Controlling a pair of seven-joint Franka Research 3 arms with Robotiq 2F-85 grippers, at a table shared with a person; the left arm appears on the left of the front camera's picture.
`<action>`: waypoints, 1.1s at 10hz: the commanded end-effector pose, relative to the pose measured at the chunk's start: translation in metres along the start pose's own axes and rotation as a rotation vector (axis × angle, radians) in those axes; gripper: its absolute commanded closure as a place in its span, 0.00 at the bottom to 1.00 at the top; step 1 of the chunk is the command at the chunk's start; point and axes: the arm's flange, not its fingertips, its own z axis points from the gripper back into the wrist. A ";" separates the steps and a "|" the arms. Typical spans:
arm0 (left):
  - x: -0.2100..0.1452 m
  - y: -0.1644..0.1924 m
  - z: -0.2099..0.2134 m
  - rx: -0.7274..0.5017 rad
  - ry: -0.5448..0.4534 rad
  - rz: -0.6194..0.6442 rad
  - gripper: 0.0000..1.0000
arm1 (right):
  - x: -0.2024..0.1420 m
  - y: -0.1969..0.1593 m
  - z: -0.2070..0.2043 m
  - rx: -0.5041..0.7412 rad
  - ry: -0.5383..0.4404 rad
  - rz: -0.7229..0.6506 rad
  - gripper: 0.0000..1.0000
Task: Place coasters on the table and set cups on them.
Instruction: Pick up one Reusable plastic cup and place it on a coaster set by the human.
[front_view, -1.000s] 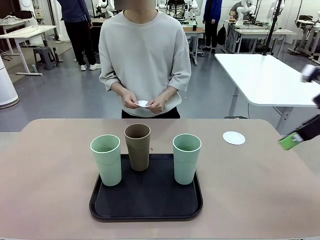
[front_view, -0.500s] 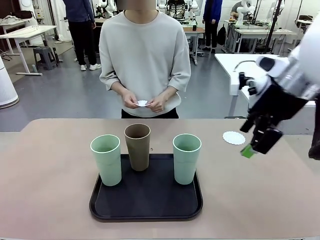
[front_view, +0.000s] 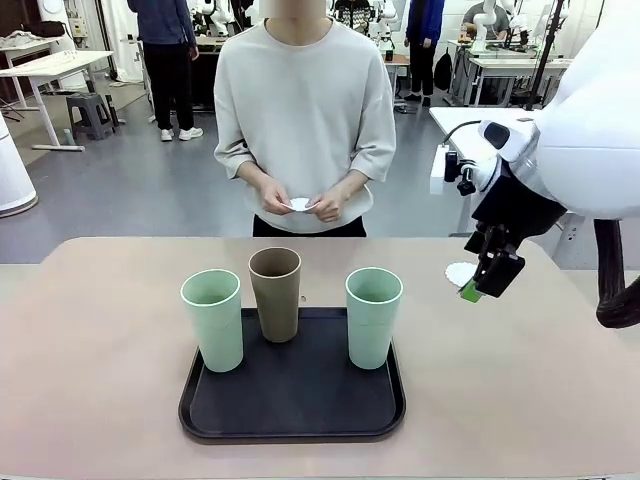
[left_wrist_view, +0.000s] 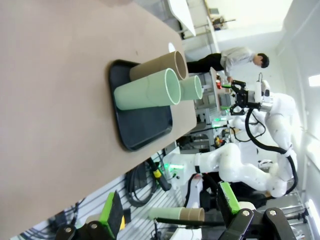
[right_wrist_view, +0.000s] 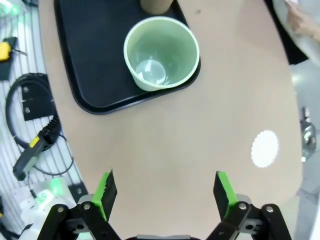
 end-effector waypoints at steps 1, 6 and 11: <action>0.000 0.001 0.002 -0.003 -0.012 -0.006 0.00 | 0.002 0.007 0.009 -0.023 0.002 0.032 0.00; 0.000 0.001 0.002 -0.003 -0.012 -0.006 0.00 | -0.038 -0.055 -0.023 0.068 -0.419 0.175 0.00; 0.000 0.001 0.002 -0.003 -0.012 -0.006 0.00 | -0.087 -0.089 -0.064 0.309 -0.685 0.299 0.00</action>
